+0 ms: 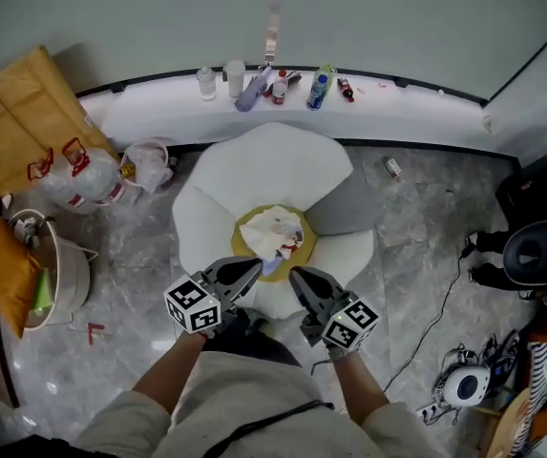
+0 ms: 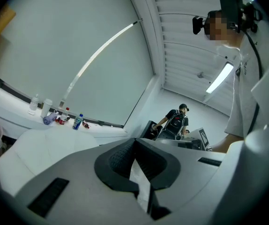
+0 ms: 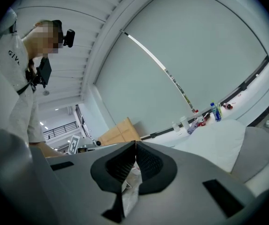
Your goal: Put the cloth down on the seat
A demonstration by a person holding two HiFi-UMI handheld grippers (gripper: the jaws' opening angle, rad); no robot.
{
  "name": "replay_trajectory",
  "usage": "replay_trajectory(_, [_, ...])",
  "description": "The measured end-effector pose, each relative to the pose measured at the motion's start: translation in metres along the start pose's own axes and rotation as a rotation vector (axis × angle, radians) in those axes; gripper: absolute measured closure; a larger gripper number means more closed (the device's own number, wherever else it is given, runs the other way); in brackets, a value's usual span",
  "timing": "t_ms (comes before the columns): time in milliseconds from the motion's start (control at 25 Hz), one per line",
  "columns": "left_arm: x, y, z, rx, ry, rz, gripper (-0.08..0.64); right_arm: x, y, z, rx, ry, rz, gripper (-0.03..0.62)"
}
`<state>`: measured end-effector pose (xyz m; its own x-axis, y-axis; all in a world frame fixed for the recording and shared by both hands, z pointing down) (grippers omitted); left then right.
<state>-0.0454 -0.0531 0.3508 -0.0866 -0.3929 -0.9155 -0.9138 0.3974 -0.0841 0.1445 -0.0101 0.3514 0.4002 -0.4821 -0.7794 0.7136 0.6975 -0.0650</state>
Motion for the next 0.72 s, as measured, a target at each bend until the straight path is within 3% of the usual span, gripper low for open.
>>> replay_trajectory(720, [0.025, 0.037, 0.069, 0.025, -0.101, 0.067, 0.546, 0.017, 0.048, -0.069, 0.068, 0.044, 0.081, 0.572])
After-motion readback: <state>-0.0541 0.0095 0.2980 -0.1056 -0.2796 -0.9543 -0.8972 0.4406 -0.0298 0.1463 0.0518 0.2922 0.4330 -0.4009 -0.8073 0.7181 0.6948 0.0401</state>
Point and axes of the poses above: the fingertips, and each gripper's own axes: y backward along the fingers, z to its right, x out of its top, the point moved 8 cm from there along y, backward along the fingers, and after that the axes turned 6 degrees about -y, right-handed, at the moved point
